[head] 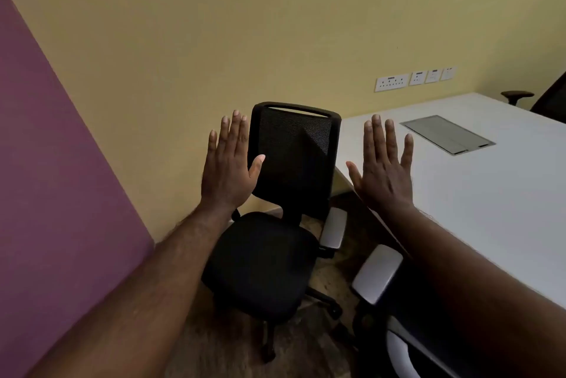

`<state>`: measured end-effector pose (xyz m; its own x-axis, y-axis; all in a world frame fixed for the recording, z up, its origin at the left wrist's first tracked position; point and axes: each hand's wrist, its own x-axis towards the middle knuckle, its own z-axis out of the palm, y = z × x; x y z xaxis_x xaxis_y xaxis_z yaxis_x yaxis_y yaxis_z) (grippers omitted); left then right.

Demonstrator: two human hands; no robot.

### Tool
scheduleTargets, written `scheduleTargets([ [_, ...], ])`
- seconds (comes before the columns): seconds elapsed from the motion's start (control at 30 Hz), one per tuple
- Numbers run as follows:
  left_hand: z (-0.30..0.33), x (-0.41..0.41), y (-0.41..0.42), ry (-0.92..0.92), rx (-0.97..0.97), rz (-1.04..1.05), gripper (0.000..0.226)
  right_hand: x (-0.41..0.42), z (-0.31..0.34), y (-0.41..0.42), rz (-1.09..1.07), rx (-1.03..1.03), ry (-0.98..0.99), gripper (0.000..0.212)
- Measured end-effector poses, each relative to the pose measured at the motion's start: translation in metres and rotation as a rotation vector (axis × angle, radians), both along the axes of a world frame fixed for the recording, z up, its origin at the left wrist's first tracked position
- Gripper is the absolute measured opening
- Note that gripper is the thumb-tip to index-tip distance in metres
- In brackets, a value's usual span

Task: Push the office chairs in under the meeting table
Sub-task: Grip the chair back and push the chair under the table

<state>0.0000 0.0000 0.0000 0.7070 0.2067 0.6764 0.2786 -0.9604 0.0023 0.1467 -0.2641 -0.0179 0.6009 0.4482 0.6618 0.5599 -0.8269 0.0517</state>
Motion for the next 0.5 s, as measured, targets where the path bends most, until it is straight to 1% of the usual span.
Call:
scheduleTargets([
  [0.27,-0.018,0.002,0.018,0.068,-0.021,-0.014,0.073,-0.004,-0.015,0.017,-0.049,-0.037,0.051,0.078],
  [0.5,-0.032,0.032,0.025,0.105,-0.054,-0.032,0.074,0.016,-0.031,0.025,-0.083,-0.067,0.111,0.078],
])
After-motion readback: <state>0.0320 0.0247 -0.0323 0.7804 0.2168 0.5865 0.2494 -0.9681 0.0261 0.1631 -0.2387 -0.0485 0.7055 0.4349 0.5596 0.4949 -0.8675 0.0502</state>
